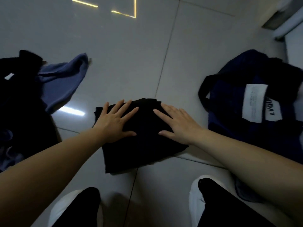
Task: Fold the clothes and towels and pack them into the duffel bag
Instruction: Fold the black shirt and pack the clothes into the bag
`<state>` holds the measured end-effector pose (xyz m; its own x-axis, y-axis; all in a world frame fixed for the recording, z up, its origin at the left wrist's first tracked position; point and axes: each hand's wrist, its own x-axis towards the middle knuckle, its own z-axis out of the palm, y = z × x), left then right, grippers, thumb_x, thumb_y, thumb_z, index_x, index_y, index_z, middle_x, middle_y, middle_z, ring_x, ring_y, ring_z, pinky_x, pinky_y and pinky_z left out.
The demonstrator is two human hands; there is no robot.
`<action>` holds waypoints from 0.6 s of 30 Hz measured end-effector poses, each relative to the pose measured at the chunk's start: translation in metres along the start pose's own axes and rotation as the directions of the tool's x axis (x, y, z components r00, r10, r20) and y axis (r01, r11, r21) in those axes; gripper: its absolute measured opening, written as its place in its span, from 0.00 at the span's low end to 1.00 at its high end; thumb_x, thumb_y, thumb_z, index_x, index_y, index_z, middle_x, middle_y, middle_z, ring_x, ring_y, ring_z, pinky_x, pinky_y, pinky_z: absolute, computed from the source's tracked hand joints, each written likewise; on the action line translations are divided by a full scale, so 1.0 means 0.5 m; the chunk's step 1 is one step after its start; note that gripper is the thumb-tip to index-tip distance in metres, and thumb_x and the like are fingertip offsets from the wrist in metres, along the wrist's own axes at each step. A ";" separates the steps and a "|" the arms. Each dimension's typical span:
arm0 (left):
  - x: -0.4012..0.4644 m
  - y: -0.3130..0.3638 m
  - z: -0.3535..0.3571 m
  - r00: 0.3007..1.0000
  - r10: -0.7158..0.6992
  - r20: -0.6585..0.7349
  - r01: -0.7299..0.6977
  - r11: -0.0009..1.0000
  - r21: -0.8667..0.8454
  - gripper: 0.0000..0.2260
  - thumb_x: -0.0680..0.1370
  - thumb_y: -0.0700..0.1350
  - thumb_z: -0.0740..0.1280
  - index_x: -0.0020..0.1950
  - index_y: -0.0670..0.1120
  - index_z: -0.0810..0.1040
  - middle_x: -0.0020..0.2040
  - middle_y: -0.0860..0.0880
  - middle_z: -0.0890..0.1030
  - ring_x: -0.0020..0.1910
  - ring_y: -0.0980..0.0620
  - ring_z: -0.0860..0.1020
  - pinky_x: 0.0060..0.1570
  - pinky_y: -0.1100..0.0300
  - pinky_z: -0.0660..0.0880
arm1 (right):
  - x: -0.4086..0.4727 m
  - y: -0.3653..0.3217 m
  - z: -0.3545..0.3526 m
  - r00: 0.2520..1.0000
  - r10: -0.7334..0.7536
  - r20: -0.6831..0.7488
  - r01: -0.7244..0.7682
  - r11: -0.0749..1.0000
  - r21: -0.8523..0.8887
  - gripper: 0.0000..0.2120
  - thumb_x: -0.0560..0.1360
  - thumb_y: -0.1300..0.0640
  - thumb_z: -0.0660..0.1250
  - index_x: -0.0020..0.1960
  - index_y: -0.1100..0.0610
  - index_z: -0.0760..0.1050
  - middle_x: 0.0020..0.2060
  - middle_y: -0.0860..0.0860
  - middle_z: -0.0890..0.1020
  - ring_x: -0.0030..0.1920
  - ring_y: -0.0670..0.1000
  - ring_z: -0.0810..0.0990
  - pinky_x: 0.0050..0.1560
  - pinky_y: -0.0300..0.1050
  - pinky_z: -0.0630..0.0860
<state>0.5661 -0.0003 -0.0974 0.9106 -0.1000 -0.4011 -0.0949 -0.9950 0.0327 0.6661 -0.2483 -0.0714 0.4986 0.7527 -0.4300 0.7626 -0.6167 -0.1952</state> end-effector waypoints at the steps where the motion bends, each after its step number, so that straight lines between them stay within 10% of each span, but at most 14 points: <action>1: -0.001 0.008 -0.008 0.997 0.053 -0.052 -0.052 0.999 0.016 0.37 0.70 0.74 0.41 0.74 0.60 0.33 0.79 0.48 0.42 0.78 0.47 0.42 0.72 0.39 0.45 | -0.026 0.003 -0.004 0.999 0.030 -0.036 -0.029 0.999 0.029 0.36 0.78 0.39 0.57 0.78 0.44 0.41 0.78 0.50 0.45 0.77 0.53 0.48 0.75 0.57 0.51; 8: 0.041 0.170 -0.155 0.945 0.312 -0.099 -0.313 0.950 0.007 0.36 0.71 0.67 0.36 0.77 0.57 0.55 0.78 0.48 0.58 0.76 0.48 0.58 0.74 0.51 0.53 | -0.248 0.059 -0.028 0.907 0.314 -0.279 -0.212 0.916 0.339 0.29 0.78 0.50 0.64 0.76 0.54 0.59 0.75 0.53 0.61 0.75 0.53 0.58 0.73 0.45 0.55; 13: 0.076 0.299 -0.249 0.876 0.482 -0.031 -0.480 0.875 0.057 0.26 0.80 0.61 0.50 0.78 0.58 0.51 0.78 0.52 0.55 0.75 0.52 0.58 0.73 0.58 0.53 | -0.363 0.157 -0.014 0.652 0.656 -0.381 -0.374 0.715 0.591 0.29 0.78 0.51 0.66 0.75 0.53 0.61 0.73 0.50 0.65 0.73 0.50 0.62 0.69 0.41 0.59; 18: 0.153 0.441 -0.295 0.902 0.395 -0.175 -0.430 0.860 -0.276 0.24 0.81 0.55 0.59 0.76 0.54 0.60 0.74 0.52 0.64 0.70 0.50 0.67 0.66 0.58 0.65 | -0.367 0.285 0.001 0.506 0.860 0.066 -0.453 0.199 0.869 0.41 0.75 0.49 0.70 0.78 0.52 0.49 0.76 0.52 0.60 0.74 0.55 0.61 0.71 0.50 0.62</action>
<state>0.6741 -0.2285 0.0141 0.8540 -0.4848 -0.1889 -0.3622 -0.8146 0.4530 0.6830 -0.4744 -0.0209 0.8808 -0.1647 -0.4440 -0.4319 -0.6640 -0.6104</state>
